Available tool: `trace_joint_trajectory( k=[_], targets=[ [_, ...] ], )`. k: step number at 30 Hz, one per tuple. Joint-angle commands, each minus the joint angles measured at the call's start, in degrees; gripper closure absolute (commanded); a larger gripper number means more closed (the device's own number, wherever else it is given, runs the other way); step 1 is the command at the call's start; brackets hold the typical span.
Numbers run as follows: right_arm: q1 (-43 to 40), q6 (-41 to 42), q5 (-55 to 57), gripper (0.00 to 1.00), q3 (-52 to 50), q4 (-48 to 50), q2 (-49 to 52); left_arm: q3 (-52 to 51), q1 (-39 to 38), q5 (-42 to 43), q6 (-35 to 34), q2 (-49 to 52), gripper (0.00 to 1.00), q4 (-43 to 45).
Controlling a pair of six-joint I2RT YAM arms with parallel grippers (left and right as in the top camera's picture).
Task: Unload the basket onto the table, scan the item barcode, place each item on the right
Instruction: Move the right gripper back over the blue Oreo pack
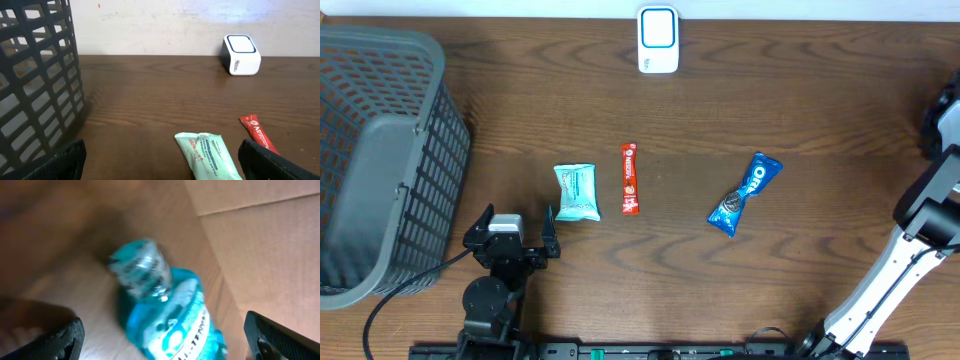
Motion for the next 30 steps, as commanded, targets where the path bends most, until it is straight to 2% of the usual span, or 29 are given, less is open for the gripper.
trace_joint_trajectory(
  k=[1,7,15,19,24,30],
  targets=[
    [2.71,2.36,-12.28,0.01,0.07,-1.77,-2.86,-1.84,0.04,-0.11,-0.07,0.0,0.02,-0.76],
    [5.99,9.2,-28.68,0.01,0.07,-5.44,-10.49,-1.84,0.04,-0.11,-0.07,0.0,0.02,-0.76],
    [10.36,17.27,-31.3,0.01,0.07,-10.97,-21.18,-1.84,0.04,-0.09,-0.07,0.0,0.02,-0.76],
    [13.2,17.68,-40.17,0.01,0.07,-15.91,-25.88,-1.84,0.04,-0.11,-0.07,0.0,0.02,-0.76],
    [19.5,18.47,-51.45,0.01,0.07,-22.38,-28.15,-1.84,0.04,-0.11,-0.07,0.0,0.02,-0.76],
    [29.09,21.88,-51.82,0.01,-0.11,-33.09,-28.02,-1.84,0.04,-0.11,-0.07,0.0,0.02,-0.76]
  ],
)
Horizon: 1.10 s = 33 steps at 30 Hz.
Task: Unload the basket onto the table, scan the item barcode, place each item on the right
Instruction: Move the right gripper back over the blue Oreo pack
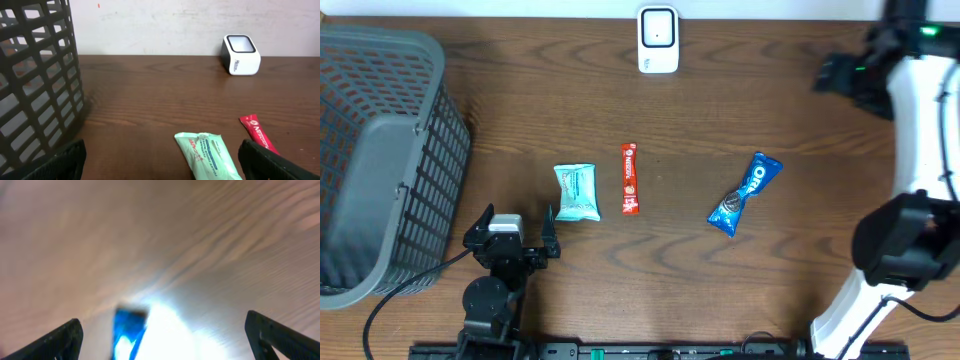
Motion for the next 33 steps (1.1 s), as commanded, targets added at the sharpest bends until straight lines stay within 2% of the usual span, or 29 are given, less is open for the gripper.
trace_joint_trajectory(
  k=[1,7,11,12,13,14,16,18,23,25,33],
  targets=[
    [4.87,3.02,-2.91,0.01,-0.11,-3.04,-0.28,-1.84,0.04,-0.17,-0.07,0.0,0.02,-0.76],
    [11.04,8.39,-7.96,0.01,-0.68,-9.55,-0.26,-1.84,0.04,-0.17,-0.07,0.0,0.02,-0.76],
    [14.19,20.46,-7.89,0.21,-0.74,-15.15,-0.26,-1.84,0.04,-0.17,-0.07,0.0,0.02,-0.76],
    [14.95,21.84,-8.39,0.22,-0.74,-15.54,-0.26,-1.84,0.04,-0.17,-0.07,0.0,0.02,-0.76],
    [15.61,21.84,-9.11,0.16,-0.74,-15.56,-0.26,-1.84,0.04,-0.2,-0.07,0.0,0.02,-0.76],
    [16.39,21.11,-9.53,0.01,-0.74,-15.96,-0.26,-1.84,0.04,-0.2,-0.07,0.0,0.02,-0.76],
    [17.79,16.85,-7.37,0.01,-0.74,-15.93,-0.24,-1.84,0.04,-0.2,-0.07,0.0,0.02,-0.76],
    [19.32,16.87,-4.72,0.11,-0.74,-14.16,-0.22,-1.84,0.04,-0.2,-0.07,0.0,0.02,-0.76],
    [22.34,30.99,-1.53,0.11,-0.76,-16.83,2.03,-1.84,0.04,-0.2,-0.07,0.0,0.02,-0.76],
    [22.8,35.12,-0.46,0.15,-0.76,-18.73,4.26,-1.84,0.04,-0.17,-0.07,0.0,0.02,-0.76],
    [22.34,40.63,-0.7,0.27,-0.74,-19.74,16.22,-1.84,0.04,-0.2,-0.07,0.0,0.02,-0.76]
  ],
)
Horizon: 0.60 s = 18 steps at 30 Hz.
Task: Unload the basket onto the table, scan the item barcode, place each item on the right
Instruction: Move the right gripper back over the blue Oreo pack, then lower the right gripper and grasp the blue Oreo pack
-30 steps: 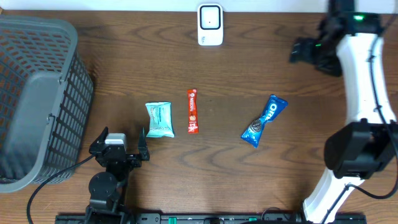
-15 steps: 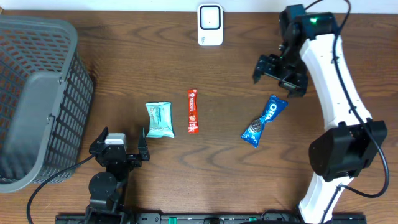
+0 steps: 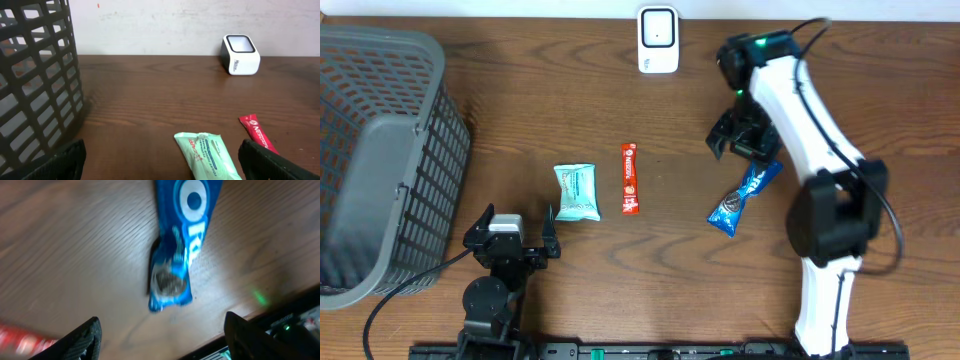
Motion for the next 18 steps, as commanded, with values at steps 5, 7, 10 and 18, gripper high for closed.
trace_joint_trajectory(
  k=[5,7,10,18],
  targets=[
    [-1.33,6.58,3.28,0.25,-0.26,1.05,6.69,-1.84,0.04,-0.24,-0.07,0.0,0.02,-0.74],
    [-2.21,6.78,3.56,0.25,-0.26,1.11,7.52,-1.84,0.04,-0.24,-0.07,0.0,0.02,-0.74],
    [-3.1,7.48,5.68,0.25,-0.28,0.7,8.37,-1.84,0.04,-0.24,-0.07,0.0,0.02,-0.74],
    [-2.47,7.41,6.14,0.26,-0.31,-2.49,13.35,-1.84,0.04,-0.26,-0.07,0.0,0.02,-0.74]
  ],
)
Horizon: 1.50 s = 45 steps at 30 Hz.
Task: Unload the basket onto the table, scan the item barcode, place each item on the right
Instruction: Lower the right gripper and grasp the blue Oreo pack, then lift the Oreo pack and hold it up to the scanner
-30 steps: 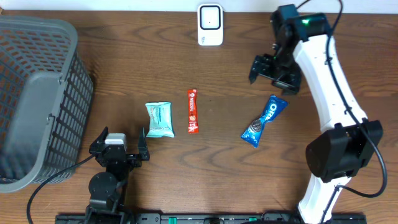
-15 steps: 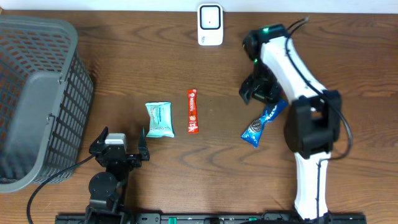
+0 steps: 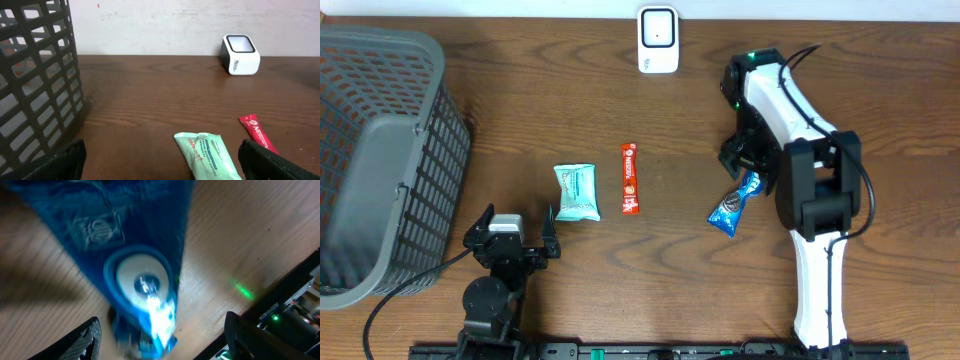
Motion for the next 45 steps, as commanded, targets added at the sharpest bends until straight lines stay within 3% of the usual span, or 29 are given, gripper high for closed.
trace_joint_trajectory(
  k=[1,7,11,13,16,29,35,43,45],
  targets=[
    [0.94,1.27,1.29,0.26,0.04,-0.15,3.1,-1.84,0.04,-0.24,-0.07,0.0,0.02,-0.76],
    [1.75,2.69,2.21,0.27,-0.11,-0.42,5.31,-1.84,0.04,-0.24,-0.07,0.0,0.02,-0.76],
    [1.81,4.79,3.02,0.59,-1.79,-0.76,5.95,-1.84,0.04,-0.24,-0.07,0.0,0.02,-0.76],
    [2.08,5.49,3.13,0.66,-2.73,-0.72,5.95,-1.84,0.04,-0.24,-0.07,0.0,0.02,-0.76],
    [2.62,5.68,3.69,0.99,-4.42,-0.7,5.95,-1.84,0.04,-0.24,-0.07,0.0,0.02,-0.76],
    [4.46,-14.53,1.03,0.99,-1.86,-0.02,1.22,-1.84,0.04,-0.24,-0.07,0.0,0.02,-0.76],
    [5.18,-33.0,-18.62,0.99,-0.74,9.64,-11.15,-1.84,0.04,-0.26,-0.07,0.0,0.02,-0.76],
    [5.14,-41.97,-33.9,0.99,-0.76,20.11,-25.81,-1.84,0.04,-0.26,-0.07,0.0,0.02,-0.76],
    [5.14,-47.71,-39.56,0.99,-0.76,21.09,-27.67,-1.84,0.04,-0.24,-0.07,0.0,0.02,-0.76]
  ],
)
